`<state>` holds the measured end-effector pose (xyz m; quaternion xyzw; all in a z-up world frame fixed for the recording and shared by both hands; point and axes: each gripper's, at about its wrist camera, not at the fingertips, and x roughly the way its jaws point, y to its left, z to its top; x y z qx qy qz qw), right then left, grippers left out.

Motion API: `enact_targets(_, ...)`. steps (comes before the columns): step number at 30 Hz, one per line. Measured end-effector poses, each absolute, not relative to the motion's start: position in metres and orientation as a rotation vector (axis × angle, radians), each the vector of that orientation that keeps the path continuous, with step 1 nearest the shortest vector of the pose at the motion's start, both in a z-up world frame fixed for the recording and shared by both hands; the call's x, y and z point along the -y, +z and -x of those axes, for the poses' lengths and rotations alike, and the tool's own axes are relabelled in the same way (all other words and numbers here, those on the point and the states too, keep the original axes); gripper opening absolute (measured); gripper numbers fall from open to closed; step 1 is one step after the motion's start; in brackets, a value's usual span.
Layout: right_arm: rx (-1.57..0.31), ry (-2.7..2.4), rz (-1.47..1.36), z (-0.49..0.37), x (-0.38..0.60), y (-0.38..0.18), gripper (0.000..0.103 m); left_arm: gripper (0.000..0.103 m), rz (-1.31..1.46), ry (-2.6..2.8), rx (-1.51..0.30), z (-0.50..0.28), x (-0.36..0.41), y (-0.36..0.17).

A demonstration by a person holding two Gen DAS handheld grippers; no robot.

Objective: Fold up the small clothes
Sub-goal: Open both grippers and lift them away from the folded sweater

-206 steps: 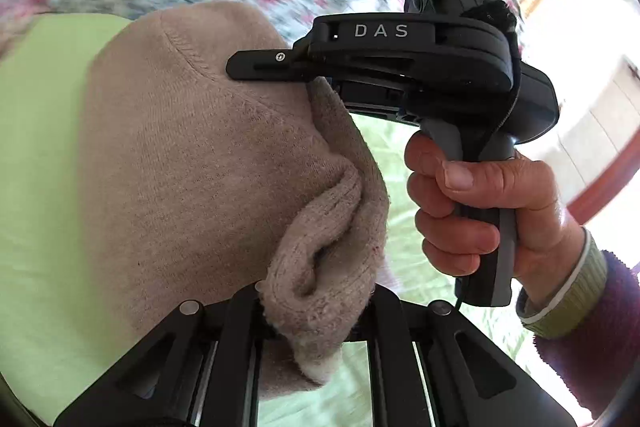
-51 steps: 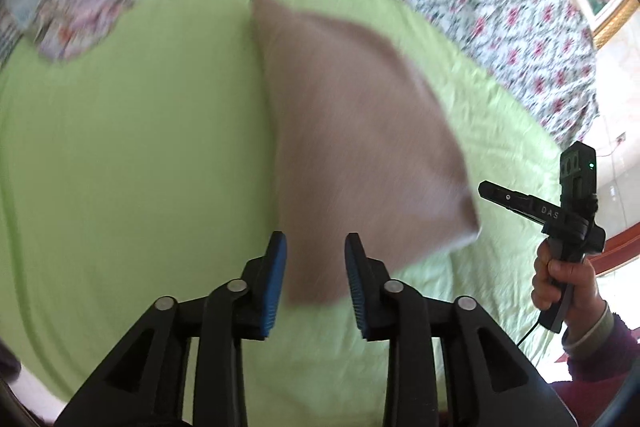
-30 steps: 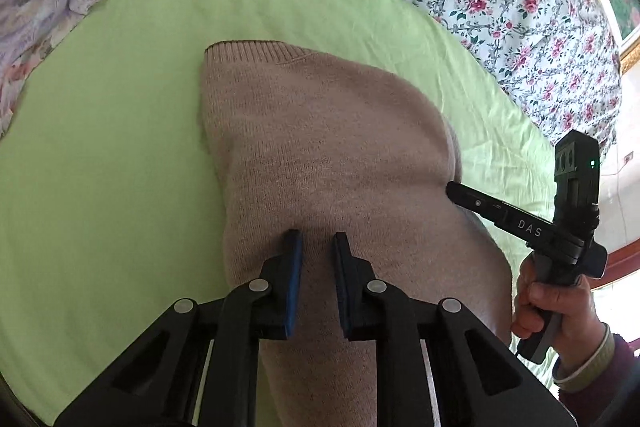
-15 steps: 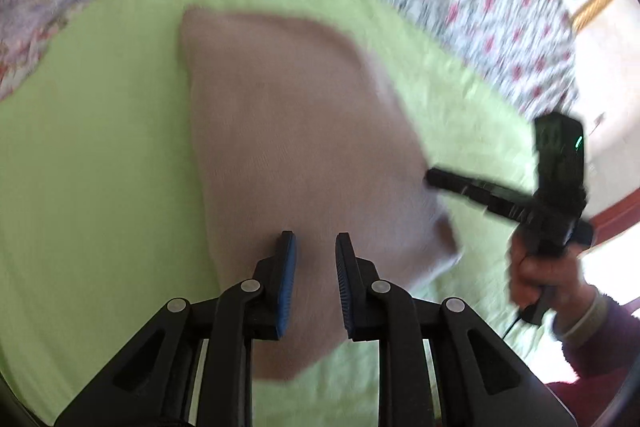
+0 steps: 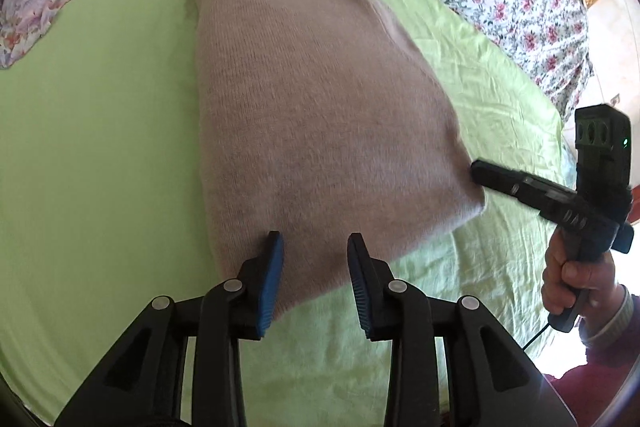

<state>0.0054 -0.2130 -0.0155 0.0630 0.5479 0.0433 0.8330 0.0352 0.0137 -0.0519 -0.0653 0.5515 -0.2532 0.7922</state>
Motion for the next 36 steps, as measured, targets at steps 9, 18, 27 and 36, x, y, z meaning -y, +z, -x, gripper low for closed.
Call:
enact_targets(9,-1.215,-0.021,-0.132,0.002,0.230,-0.033,0.033,0.034,0.099,-0.540,-1.204,-0.023,-0.014,-0.066)
enact_targets(18,-1.214,-0.061,-0.114,0.013,0.241,-0.022,0.034,0.042,0.074,-0.516,-1.212,-0.010,-0.018,-0.053)
enact_targets(27,-1.189,-0.058,-0.180,0.042,0.243,0.005,0.064,0.067,-0.032,-0.343,-1.173,0.019,-0.033,-0.034)
enact_targets(36,-1.230,0.077,-0.079,0.068,0.194,-0.003,0.077,0.077,-0.141,-0.203,-1.123,0.036,-0.043,-0.029)
